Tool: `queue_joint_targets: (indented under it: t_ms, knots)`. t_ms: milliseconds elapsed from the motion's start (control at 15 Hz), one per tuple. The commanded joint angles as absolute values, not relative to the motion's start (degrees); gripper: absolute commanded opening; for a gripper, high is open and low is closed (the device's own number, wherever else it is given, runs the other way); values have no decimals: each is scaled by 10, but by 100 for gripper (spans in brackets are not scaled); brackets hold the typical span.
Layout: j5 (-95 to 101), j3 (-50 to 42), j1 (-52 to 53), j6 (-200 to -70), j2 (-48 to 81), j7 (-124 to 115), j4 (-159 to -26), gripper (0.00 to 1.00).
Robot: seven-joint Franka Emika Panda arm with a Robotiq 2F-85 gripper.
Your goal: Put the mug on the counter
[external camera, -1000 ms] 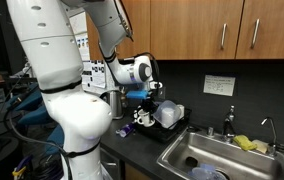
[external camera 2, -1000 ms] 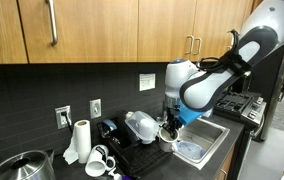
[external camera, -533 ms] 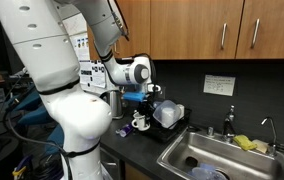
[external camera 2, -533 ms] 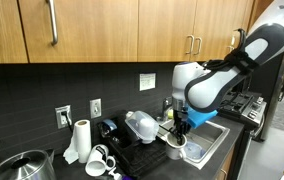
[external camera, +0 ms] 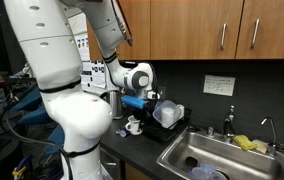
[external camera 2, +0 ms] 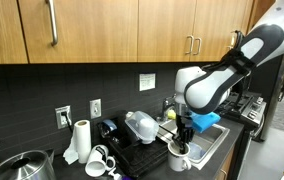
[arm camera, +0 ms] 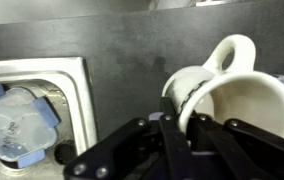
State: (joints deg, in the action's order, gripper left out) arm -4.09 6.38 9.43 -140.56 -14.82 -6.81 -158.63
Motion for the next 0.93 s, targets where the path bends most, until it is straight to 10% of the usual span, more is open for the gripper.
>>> queue_joint_targets:
  t_ms: [0,867]
  knots:
    - [-157,40,123,-1441,-28,56,-1530,3]
    - [-193,88,73,-1419,172,94,-1386,3]
